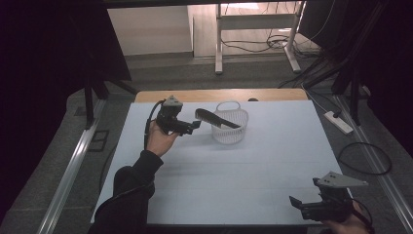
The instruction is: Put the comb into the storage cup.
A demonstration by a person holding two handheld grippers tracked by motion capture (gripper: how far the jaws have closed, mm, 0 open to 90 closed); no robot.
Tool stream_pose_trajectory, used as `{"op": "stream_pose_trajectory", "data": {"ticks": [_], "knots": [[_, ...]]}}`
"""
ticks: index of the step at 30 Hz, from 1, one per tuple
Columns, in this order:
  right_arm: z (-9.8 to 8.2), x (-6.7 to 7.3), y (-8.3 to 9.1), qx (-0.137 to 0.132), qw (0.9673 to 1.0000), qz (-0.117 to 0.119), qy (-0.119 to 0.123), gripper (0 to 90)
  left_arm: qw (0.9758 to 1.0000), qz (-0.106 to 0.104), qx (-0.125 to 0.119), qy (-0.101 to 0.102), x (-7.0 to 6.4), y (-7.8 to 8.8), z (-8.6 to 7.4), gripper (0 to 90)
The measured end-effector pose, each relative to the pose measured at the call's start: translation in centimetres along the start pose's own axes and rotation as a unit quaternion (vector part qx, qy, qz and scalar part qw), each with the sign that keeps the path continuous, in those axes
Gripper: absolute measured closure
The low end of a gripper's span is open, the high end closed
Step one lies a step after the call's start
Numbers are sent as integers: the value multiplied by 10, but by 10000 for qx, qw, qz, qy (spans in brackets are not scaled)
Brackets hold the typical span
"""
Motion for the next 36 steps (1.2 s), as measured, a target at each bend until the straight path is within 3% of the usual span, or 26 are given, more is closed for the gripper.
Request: {"op": "stream_pose_trajectory", "data": {"ticks": [12,24,36], "knots": [[0,1,0,22,10000,-40,73,9,9998,68,-87,-154,-4,8,-9,0],[0,0,1,-42,9999,-139,55,9,9996,-26,-119,-238,-8,13,-16,0],[1,-1,1,-58,9999,-159,-22,5,9998,-71,-125,-114,-6,26,-22,0]]}}
Point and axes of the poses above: each handheld gripper's, and its own axes: y roughly backward along the jaws, z roughly out of its top, x roughly to its left, the point moved 7 cm from there along -y, roughly forward along the jaws, and after that the axes turned 4 degrees about -x, right-handed, at the moved point
